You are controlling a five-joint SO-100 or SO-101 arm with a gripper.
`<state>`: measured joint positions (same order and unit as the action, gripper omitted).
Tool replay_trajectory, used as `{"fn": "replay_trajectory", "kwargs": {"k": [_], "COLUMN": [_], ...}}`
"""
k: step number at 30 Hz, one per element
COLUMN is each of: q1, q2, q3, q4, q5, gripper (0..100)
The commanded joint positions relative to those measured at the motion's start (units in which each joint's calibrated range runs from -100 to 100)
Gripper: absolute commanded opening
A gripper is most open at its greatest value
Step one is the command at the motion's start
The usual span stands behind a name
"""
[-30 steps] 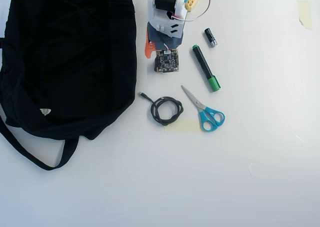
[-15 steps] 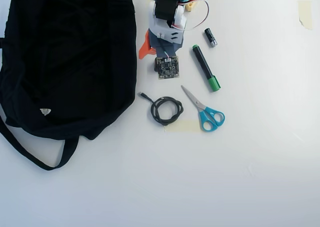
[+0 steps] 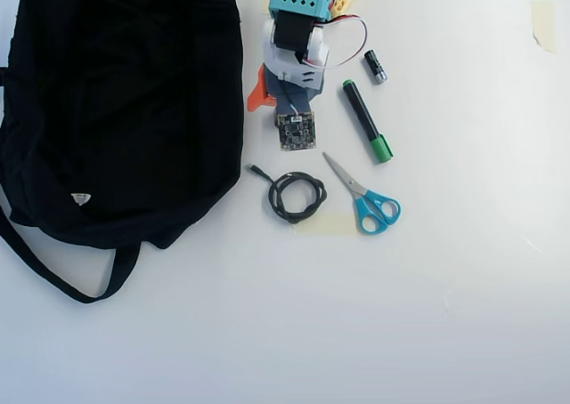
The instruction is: Put the bike light into the black bag
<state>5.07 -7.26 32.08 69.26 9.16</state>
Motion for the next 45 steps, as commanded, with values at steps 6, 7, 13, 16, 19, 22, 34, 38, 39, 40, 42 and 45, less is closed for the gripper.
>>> {"fn": "replay_trajectory", "kwargs": {"k": [6,7,13,16,19,22,34,38,39,40,42,45], "q1": [0.2,0.2,0.0,-0.1,-0.1,0.0,-0.1,0.0,0.1,0.2,0.2,0.1], "q2": [2.3,2.5,5.9,6.9,7.2,7.2,7.2,7.2,7.2,7.2,7.2,7.1], "q3": [-1.3,-1.3,-1.3,-1.0,1.4,4.5,8.3,8.3,8.3,8.3,8.3,8.2], "q4": [-2.6,-2.6,-2.7,-4.1,-7.6,-11.6,-14.8,-14.8,-14.8,-14.8,-14.8,-14.7], "q5": [0.4,0.4,0.4,0.4,0.4,0.4,0.5,0.5,0.5,0.5,0.5,0.5], "gripper": [35,35,35,35,35,35,13,2,2,3,2,2]}}
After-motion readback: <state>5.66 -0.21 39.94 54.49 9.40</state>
